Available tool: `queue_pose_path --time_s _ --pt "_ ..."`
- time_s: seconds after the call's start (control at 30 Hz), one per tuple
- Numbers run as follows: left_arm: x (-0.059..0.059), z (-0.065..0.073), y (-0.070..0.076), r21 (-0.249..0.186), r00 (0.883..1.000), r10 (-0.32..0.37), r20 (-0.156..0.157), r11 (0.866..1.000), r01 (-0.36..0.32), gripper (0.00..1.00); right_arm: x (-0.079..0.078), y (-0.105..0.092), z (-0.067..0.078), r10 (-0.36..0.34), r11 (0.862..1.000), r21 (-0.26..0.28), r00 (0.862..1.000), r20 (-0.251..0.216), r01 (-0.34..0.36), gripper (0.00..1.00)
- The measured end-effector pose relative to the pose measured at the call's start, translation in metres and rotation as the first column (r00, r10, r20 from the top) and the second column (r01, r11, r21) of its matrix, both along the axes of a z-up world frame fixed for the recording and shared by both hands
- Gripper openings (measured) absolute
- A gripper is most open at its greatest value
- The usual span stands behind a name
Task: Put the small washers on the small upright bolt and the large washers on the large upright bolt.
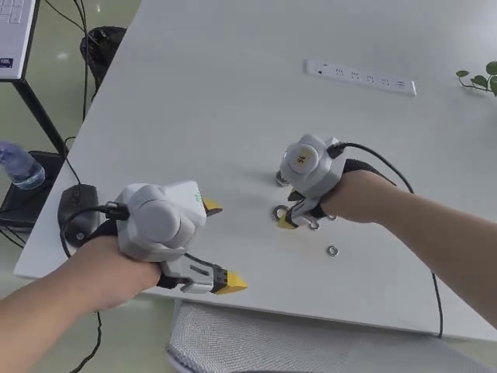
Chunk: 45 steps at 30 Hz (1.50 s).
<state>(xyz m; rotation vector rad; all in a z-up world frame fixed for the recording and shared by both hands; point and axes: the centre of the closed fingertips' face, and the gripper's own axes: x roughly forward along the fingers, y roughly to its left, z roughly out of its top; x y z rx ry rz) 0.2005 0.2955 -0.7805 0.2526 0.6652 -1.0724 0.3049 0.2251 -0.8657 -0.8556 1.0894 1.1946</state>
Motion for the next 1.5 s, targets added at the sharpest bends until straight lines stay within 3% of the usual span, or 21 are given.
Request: queue_pose_path --time_s 0.9,1.03,1.5 --pt "-0.005 -0.001 -0.001 -0.005 1.0 0.02 -0.016 1.0 -0.02 0.71 0.005 -0.003 -0.015 0.036 0.999 -0.027 0.999 0.015 -0.036 0.35" --pt "-0.005 -0.004 0.001 0.005 1.0 0.02 -0.015 1.0 -0.019 0.72 0.005 -0.003 -0.015 0.073 0.996 -0.048 0.997 0.034 -0.071 0.32" --pt "-0.002 -0.002 0.0 0.0 1.0 0.017 -0.014 1.0 -0.017 0.71 0.006 -0.003 -0.015 0.075 0.995 -0.063 0.997 0.024 -0.073 0.24"
